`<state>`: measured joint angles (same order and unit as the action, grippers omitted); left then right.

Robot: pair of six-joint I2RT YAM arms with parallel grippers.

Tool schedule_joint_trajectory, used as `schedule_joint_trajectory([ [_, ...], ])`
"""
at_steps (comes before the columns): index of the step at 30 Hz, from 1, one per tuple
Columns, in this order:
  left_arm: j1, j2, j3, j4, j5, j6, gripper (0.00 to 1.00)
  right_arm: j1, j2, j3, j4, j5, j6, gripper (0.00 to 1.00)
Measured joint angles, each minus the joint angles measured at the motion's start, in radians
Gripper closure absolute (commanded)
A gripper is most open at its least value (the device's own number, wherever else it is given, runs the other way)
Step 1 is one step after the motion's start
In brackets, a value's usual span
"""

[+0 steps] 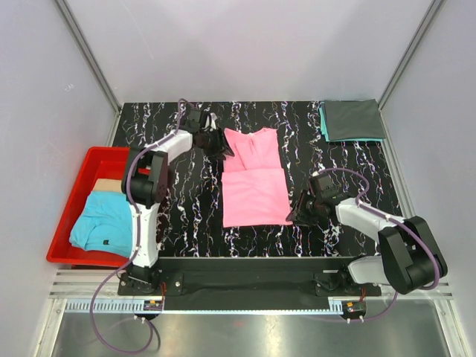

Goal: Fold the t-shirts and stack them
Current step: Fold the tshirt

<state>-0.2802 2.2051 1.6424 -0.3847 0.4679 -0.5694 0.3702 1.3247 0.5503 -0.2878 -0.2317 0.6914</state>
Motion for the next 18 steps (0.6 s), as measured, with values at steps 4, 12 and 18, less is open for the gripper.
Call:
schedule_joint_trajectory([
  [4,0.014,-0.091,-0.002,-0.073,0.001,0.024,0.49,0.000,0.013,0.002,-0.008,-0.045,0.009,0.60],
  [12,-0.026,-0.514,-0.423,-0.093,-0.078,0.049,0.46,0.000,-0.002,-0.007,-0.036,-0.055,0.040,0.60],
  [18,-0.158,-0.775,-0.843,-0.078,-0.108,0.005,0.43,0.000,0.000,-0.007,-0.039,-0.048,0.047,0.61],
])
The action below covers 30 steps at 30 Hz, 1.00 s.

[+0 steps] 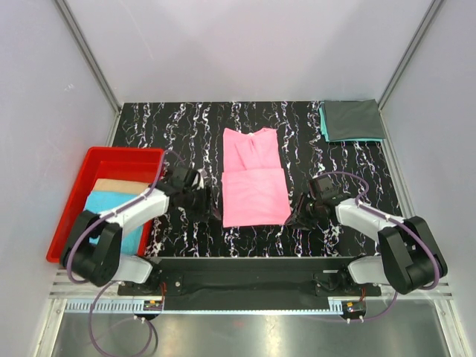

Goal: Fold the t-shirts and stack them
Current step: Fold the tshirt

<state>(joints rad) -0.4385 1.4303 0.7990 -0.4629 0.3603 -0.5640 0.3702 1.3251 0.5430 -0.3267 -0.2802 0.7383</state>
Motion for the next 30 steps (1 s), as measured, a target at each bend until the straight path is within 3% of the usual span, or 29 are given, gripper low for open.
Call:
schedule_joint_trajectory([
  [5,-0.012,-0.163,-0.205,0.070,0.003,-0.084,0.41,0.000,0.009,-0.002,0.019,0.000,0.008,0.65],
  [9,-0.035,-0.160,-0.260,0.167,0.014,-0.130,0.41,0.000,0.010,-0.010,0.038,0.000,0.024,0.66],
  [15,-0.053,-0.098,-0.278,0.278,0.041,-0.178,0.44,0.000,0.008,-0.016,0.052,0.007,0.044,0.67],
  [23,-0.088,-0.071,-0.275,0.309,0.038,-0.196,0.46,0.000,-0.002,-0.028,0.063,0.014,0.049,0.71],
  [30,-0.098,-0.019,-0.246,0.317,0.035,-0.206,0.55,0.000,-0.003,-0.032,0.071,0.019,0.053,0.73],
])
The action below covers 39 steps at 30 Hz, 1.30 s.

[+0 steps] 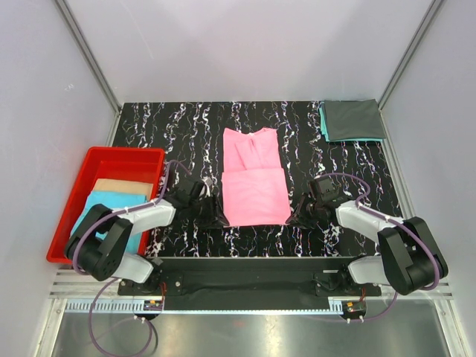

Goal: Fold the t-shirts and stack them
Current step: Fold the tshirt

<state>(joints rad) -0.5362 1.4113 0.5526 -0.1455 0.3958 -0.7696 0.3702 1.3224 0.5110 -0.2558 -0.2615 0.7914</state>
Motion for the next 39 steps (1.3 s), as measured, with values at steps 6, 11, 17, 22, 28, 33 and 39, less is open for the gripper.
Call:
schedule_joint_trajectory([
  [6,-0.006,0.038,0.016,0.026,0.000,-0.007,0.68,0.000,-0.002,-0.001,0.000,0.005,0.004,0.74],
  [11,-0.008,0.055,0.019,0.023,-0.017,-0.007,1.00,0.000,-0.001,-0.005,0.002,0.019,0.008,1.00],
  [17,-0.033,0.019,0.029,-0.046,-0.043,-0.008,1.00,0.001,-0.052,-0.017,-0.037,0.043,0.003,1.00],
  [22,-0.079,-0.081,0.046,-0.156,-0.071,-0.023,1.00,0.008,-0.215,-0.023,-0.145,0.049,0.002,1.00],
  [28,-0.144,-0.203,0.055,-0.230,-0.097,-0.068,1.00,0.064,-0.387,-0.023,-0.253,0.070,0.016,1.00],
  [33,-0.230,-0.311,0.062,-0.314,-0.145,-0.125,1.00,0.216,-0.472,-0.019,-0.337,0.117,0.075,1.00],
  [39,-0.286,-0.361,0.130,-0.420,-0.214,-0.163,1.00,0.285,-0.550,0.024,-0.444,0.186,0.133,1.00],
])
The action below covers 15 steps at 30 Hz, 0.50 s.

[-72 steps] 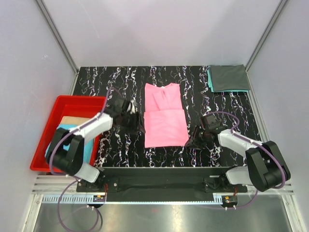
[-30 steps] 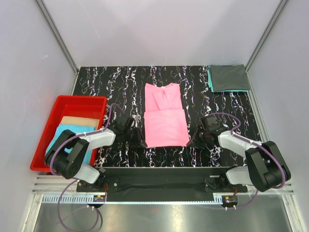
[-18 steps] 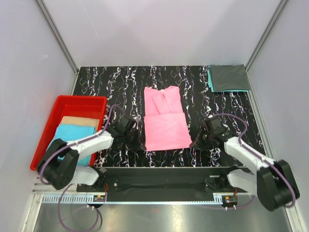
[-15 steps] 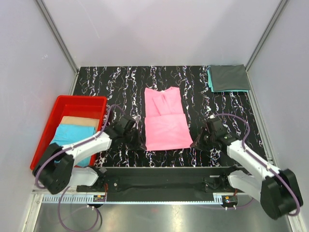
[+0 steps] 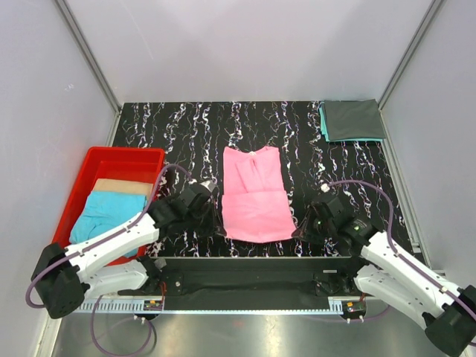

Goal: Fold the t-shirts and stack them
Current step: Fold the tshirt

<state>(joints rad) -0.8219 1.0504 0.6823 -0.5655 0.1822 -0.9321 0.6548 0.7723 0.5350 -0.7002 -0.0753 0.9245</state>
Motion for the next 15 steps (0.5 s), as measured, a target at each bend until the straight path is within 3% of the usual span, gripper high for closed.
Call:
schedule_joint_trajectory([
  [6,0.016,0.012,0.070,-0.087,-0.068,0.002,1.00,0.001,-0.005,0.087,-0.062,0.062,-0.003,1.00],
  [15,0.185,0.142,0.267,-0.107,-0.074,0.095,1.00,0.002,0.160,0.326,-0.095,0.191,-0.099,1.00],
])
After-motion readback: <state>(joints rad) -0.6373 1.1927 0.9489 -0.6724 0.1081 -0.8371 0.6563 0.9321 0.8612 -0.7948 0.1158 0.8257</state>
